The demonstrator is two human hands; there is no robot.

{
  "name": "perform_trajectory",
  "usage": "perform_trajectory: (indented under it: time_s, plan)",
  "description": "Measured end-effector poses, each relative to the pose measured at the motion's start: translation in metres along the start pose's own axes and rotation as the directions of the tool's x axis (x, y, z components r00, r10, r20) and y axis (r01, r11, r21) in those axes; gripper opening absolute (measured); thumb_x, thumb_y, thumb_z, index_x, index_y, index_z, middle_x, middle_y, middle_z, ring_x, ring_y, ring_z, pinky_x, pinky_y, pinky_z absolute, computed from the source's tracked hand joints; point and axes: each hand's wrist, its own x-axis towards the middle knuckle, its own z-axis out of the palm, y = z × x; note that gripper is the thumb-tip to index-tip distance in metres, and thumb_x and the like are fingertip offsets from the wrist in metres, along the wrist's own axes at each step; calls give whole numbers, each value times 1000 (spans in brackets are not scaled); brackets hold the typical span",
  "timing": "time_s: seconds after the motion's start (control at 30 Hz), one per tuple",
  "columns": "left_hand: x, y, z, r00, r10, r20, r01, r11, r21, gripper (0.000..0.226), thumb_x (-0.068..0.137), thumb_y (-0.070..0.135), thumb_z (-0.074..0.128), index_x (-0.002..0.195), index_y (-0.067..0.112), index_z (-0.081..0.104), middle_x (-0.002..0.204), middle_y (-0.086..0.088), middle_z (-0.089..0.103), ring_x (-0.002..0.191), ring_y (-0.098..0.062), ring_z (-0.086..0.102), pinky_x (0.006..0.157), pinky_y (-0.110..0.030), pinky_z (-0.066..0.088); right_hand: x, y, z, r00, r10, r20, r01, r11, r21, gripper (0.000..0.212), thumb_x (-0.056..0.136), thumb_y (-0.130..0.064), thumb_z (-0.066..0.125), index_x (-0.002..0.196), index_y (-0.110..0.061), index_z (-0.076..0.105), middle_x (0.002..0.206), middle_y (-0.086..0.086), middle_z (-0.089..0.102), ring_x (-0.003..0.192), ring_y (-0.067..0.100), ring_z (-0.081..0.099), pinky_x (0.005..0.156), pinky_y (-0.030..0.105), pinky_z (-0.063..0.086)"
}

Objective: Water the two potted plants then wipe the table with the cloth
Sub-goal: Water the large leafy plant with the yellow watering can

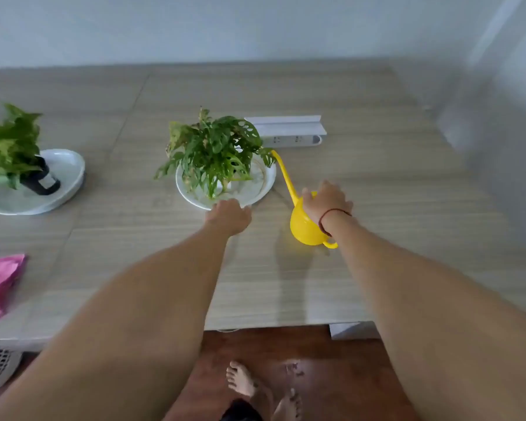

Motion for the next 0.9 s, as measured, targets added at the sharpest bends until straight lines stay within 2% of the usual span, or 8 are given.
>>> perform_trajectory:
  time_s: [0.1, 0.27, 0.43, 0.53, 0.63, 0.7, 0.77, 0.9]
  plan:
    - [5, -1, 35, 995, -52, 84, 50, 998, 32, 60, 99, 46, 34, 140, 2, 40, 144, -19, 41, 136, -33, 36, 106, -45, 35, 3, 27, 22, 986, 150, -75, -142, 984, 103, 59, 99, -46, 34, 143, -6, 32, 147, 17, 36, 135, 34, 36, 111, 49, 28]
    - [15, -10, 82, 999, -44, 5, 44, 999, -17, 59, 100, 44, 36, 144, 5, 35, 157, -13, 23, 145, -26, 20, 112, -44, 26, 5, 46, 57, 893, 381, -241, -278, 886, 370, 52, 99, -48, 33, 121, -5, 53, 127, 18, 56, 119, 36, 53, 97, 45, 40]
    - [26, -26, 118, 997, -59, -44, 57, 997, -44, 65, 99, 43, 38, 150, 6, 22, 161, -15, 9, 149, -25, 5, 119, -43, 14, 7, 52, 89, 738, 569, -362, -246, 727, 642, 42, 98, -44, 42, 102, -6, 60, 109, 14, 65, 105, 35, 59, 85, 42, 46]
    - [27, -28, 135, 994, -57, -96, 53, 998, -42, 67, 100, 44, 36, 152, 8, 17, 161, -14, 2, 149, -25, -2, 119, -43, 5, 10, 47, 95, 666, 662, -343, -191, 596, 780, 51, 98, -44, 40, 92, 0, 66, 100, 19, 68, 100, 37, 59, 80, 39, 46]
    - [23, -24, 148, 988, -82, -128, 75, 996, -56, 70, 101, 46, 32, 154, 8, 6, 161, -14, -7, 149, -25, -9, 119, -42, -5, 10, 42, 97, 689, 664, -290, -181, 545, 819, 54, 100, -37, 42, 73, 1, 68, 78, 21, 64, 83, 37, 58, 67, 33, 39]
    - [22, -24, 154, 988, -94, -121, 89, 995, -50, 71, 101, 47, 28, 155, 9, 0, 161, -12, -11, 149, -24, -12, 119, -41, -8, 11, 43, 97, 704, 658, -268, -176, 526, 832, 54, 99, -37, 45, 60, -4, 59, 64, 17, 54, 71, 34, 53, 64, 35, 42]
    - [23, -25, 155, 991, -96, -97, 92, 995, -43, 72, 101, 48, 26, 154, 10, -3, 161, -11, -14, 148, -23, -14, 119, -40, -10, 16, 47, 93, 708, 655, -264, -164, 516, 841, 53, 97, -38, 49, 55, -5, 52, 59, 14, 48, 64, 30, 49, 59, 36, 40]
    - [25, -28, 149, 994, -87, -66, 86, 996, -19, 74, 100, 52, 24, 154, 11, -6, 161, -10, -16, 148, -21, -17, 119, -41, -11, 22, 46, 79, 710, 666, -231, -144, 458, 877, 52, 93, -35, 54, 51, -5, 49, 53, 10, 44, 61, 28, 46, 57, 30, 36]
